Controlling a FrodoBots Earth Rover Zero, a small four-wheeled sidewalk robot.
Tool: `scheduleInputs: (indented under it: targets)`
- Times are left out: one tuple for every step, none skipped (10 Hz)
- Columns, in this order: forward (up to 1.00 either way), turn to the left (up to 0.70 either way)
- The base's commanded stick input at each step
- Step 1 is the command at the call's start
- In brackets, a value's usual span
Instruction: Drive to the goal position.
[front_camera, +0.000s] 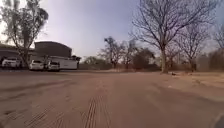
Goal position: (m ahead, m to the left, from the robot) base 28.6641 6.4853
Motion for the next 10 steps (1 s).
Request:
scheduleInputs:
  targets:
    - [0.70,0.00]
    - [0.70,0.00]
    - [0.70,0.00]
    - [0.70,0.00]
    - [0.70,0.00]
    - [0.70,0.00]
    - [0.70,0.00]
    - [0.70,0.00]
    - [0.70,0.00]
    - [0.70,0.00]
